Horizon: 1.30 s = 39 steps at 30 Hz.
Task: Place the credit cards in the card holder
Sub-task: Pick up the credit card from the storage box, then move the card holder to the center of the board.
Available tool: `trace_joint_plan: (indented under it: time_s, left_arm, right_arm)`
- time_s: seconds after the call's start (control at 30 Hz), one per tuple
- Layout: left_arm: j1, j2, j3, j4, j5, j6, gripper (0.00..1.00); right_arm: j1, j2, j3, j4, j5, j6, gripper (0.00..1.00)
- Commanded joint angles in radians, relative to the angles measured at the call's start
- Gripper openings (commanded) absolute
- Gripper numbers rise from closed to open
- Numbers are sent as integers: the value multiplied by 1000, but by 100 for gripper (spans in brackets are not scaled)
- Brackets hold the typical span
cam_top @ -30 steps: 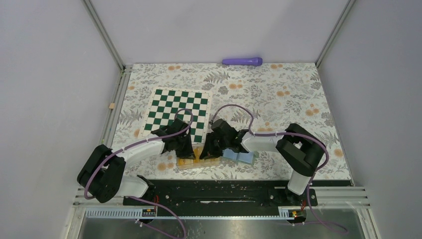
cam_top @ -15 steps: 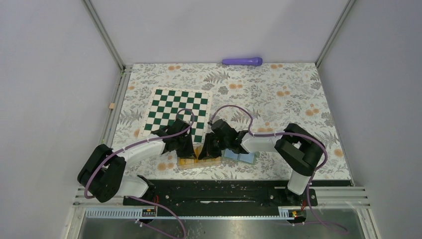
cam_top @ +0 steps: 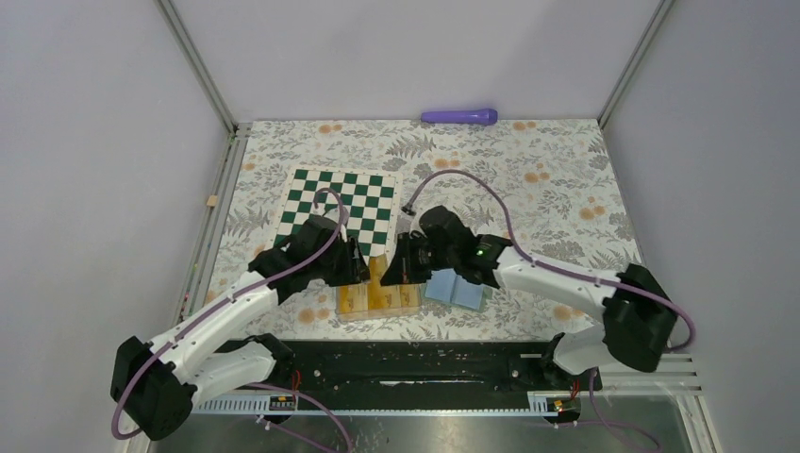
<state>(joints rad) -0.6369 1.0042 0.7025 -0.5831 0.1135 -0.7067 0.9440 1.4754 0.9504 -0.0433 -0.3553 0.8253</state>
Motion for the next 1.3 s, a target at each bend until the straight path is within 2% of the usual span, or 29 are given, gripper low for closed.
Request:
trace_joint_plan:
  time_s: [0.0, 0.23, 0.4, 0.63, 0.87, 1.0, 1.27]
  left_arm:
    - [-4, -9, 69, 67, 57, 6, 41]
    - [-32, 114, 109, 252, 172, -56, 41]
    - [-129, 318, 244, 259, 123, -59, 41]
    - [-202, 582, 428, 261, 109, -83, 41]
    - [-203, 773, 556, 169, 30, -77, 37]
    - [-204, 842, 599, 121, -6, -64, 35]
    - [-205, 907, 607, 67, -60, -62, 36]
  right_arm:
    - [-59, -148, -31, -29, -19, -20, 0]
    - [-324, -421, -309, -53, -40, -20, 0]
    - [-460, -500, -440, -82, -43, -58, 0]
    - [-534, -389, -473, 0, -86, -86, 0]
    - [-568, -256, -462, 110, -105, -93, 0]
    - [-570, -213, -458, 118, -113, -99, 0]
    - [-570, -253, -492, 89, -73, -117, 0]
